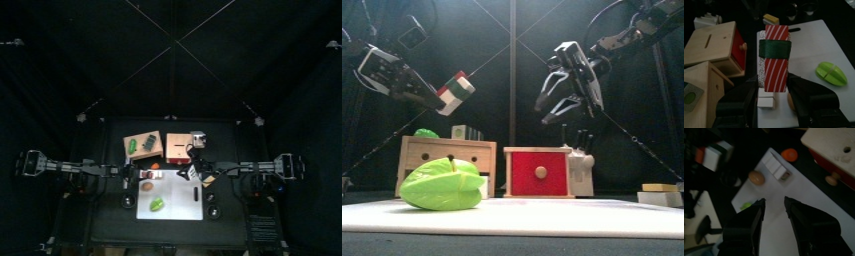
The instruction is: Unwrap salmon sushi
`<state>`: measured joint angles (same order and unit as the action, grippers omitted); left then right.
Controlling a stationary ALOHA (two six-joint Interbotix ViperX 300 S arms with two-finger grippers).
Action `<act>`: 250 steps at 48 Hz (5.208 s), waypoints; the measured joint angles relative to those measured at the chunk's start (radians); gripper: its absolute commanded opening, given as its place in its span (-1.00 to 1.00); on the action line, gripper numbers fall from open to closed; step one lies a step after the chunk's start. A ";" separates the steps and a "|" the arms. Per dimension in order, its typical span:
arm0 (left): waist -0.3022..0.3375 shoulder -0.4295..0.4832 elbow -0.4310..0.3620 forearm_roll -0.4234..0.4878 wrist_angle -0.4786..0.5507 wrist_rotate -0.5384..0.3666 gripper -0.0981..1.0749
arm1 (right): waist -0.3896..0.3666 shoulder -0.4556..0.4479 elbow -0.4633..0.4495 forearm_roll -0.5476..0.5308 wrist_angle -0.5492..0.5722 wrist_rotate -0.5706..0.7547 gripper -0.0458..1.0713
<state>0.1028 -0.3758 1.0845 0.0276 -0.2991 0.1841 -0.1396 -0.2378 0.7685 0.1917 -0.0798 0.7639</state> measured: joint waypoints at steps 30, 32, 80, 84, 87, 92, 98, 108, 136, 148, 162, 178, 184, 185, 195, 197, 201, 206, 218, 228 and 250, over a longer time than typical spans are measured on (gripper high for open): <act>0.020 0.183 -0.166 -0.104 0.006 0.109 0.17 | 0.060 0.061 0.061 0.012 -0.233 0.160 0.95; 0.021 0.187 -0.170 -0.104 0.009 0.118 0.17 | 0.060 0.063 0.060 0.015 -0.235 0.158 0.97; 0.034 0.284 -0.302 -0.103 0.018 0.166 0.17 | 0.032 0.132 -0.029 0.011 -0.236 0.158 0.95; 0.034 0.284 -0.302 -0.103 0.018 0.166 0.17 | 0.026 0.135 -0.031 0.011 -0.233 0.156 0.94; 0.034 0.284 -0.302 -0.103 0.018 0.166 0.17 | 0.021 0.137 -0.031 0.011 -0.232 0.158 0.94; 0.032 0.284 -0.302 -0.103 0.018 0.166 0.17 | 0.015 0.141 -0.032 0.011 -0.232 0.156 0.93; 0.032 0.284 -0.302 -0.103 0.018 0.166 0.17 | 0.011 0.149 -0.035 0.011 -0.232 0.156 0.93; 0.032 0.291 -0.304 -0.103 0.017 0.166 0.17 | 0.006 0.160 -0.046 0.011 -0.230 0.156 0.93; 0.032 0.298 -0.307 -0.103 0.018 0.167 0.17 | 0.005 0.161 -0.046 0.008 -0.210 0.156 0.48; 0.034 0.298 -0.307 -0.103 0.018 0.167 0.17 | 0.000 0.164 -0.046 0.008 -0.204 0.156 0.17; 0.034 0.299 -0.305 -0.100 0.018 0.167 0.17 | 0.002 0.164 -0.048 0.003 -0.186 0.158 0.17; 0.034 0.298 -0.298 -0.100 0.018 0.167 0.17 | 0.000 0.163 -0.048 -0.002 -0.181 0.158 0.17; 0.034 0.298 -0.293 -0.103 0.017 0.167 0.17 | 0.002 0.161 -0.048 -0.008 -0.179 0.158 0.17; 0.034 0.298 -0.291 -0.100 0.017 0.167 0.17 | 0.002 0.160 -0.048 -0.009 -0.179 0.158 0.17; 0.034 0.298 -0.287 -0.100 0.012 0.166 0.17 | 0.002 0.153 -0.048 -0.012 -0.178 0.158 0.17; 0.032 0.298 -0.288 -0.100 0.012 0.167 0.17 | 0.002 0.153 -0.046 -0.012 -0.178 0.158 0.17; 0.034 0.298 -0.287 -0.100 0.012 0.166 0.17 | 0.002 0.152 -0.044 -0.012 -0.178 0.158 0.17; 0.032 0.298 -0.287 -0.100 0.012 0.166 0.17 | 0.002 0.150 -0.044 -0.011 -0.178 0.158 0.17; 0.032 0.298 -0.287 -0.100 0.012 0.166 0.17 | 0.002 0.150 -0.044 -0.012 -0.178 0.158 0.17; 0.032 0.298 -0.272 -0.103 0.009 0.167 0.17 | 0.002 0.124 -0.025 -0.012 -0.170 0.158 0.17; 0.032 0.290 -0.241 -0.100 0.002 0.169 0.17 | 0.008 0.063 0.031 -0.012 -0.164 0.158 0.17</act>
<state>0.1350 -0.0859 0.8437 -0.0721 -0.2976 0.3528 -0.1319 -0.1749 0.7992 0.1795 -0.2439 0.9219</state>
